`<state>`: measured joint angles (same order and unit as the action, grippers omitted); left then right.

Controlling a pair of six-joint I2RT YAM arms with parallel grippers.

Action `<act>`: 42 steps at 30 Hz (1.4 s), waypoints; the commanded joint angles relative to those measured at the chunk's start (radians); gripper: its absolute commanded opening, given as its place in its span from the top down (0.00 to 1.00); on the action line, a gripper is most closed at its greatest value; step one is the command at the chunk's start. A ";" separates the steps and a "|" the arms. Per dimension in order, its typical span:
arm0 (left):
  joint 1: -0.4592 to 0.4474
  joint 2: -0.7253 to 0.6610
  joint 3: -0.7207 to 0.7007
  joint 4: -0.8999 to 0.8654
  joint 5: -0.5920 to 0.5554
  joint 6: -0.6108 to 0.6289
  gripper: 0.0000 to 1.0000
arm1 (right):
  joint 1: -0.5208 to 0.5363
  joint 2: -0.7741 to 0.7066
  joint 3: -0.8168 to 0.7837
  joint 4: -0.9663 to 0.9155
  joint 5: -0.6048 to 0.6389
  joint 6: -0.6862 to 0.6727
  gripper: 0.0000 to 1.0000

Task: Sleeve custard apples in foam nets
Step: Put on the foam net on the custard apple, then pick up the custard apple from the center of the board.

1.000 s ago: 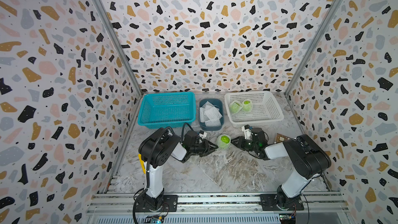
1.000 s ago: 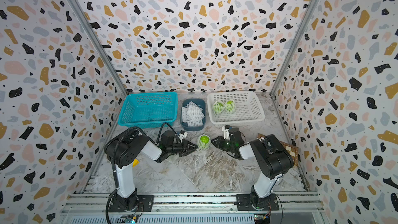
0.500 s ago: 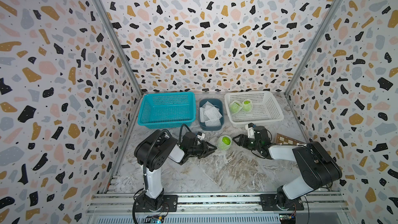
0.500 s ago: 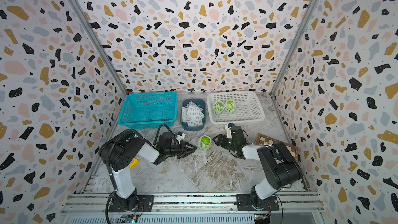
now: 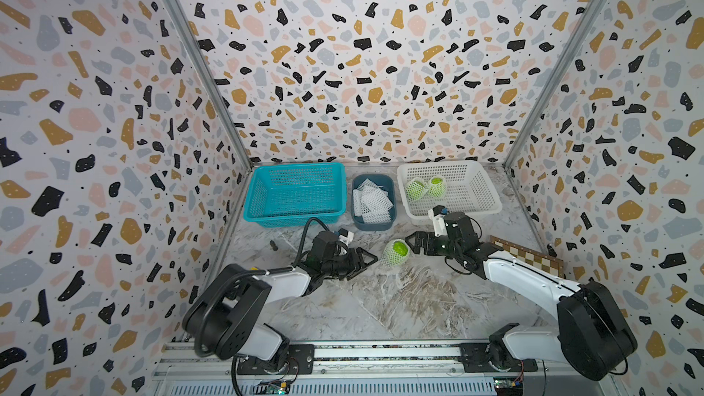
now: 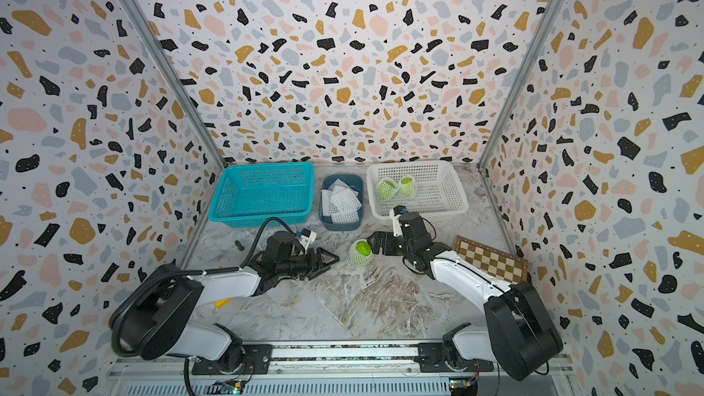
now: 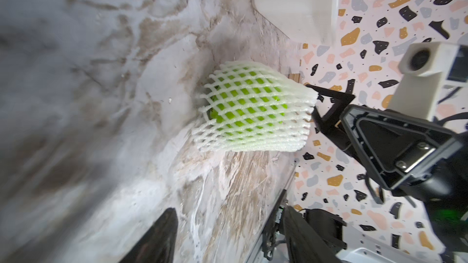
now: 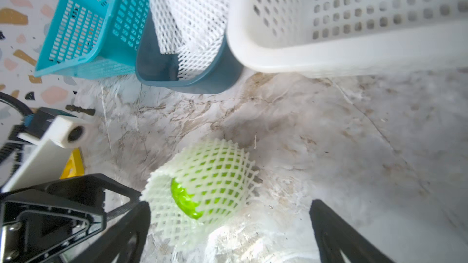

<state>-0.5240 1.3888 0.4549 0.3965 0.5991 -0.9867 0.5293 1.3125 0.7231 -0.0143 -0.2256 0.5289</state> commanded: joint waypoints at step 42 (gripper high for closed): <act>0.009 -0.397 -0.007 -0.560 -0.206 0.185 0.29 | 0.234 0.430 0.410 -0.352 0.264 -0.135 0.11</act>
<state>-0.5198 0.9878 0.4622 -0.1715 0.3981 -0.8047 0.7532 1.7428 1.0935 -0.3351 0.0166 0.4126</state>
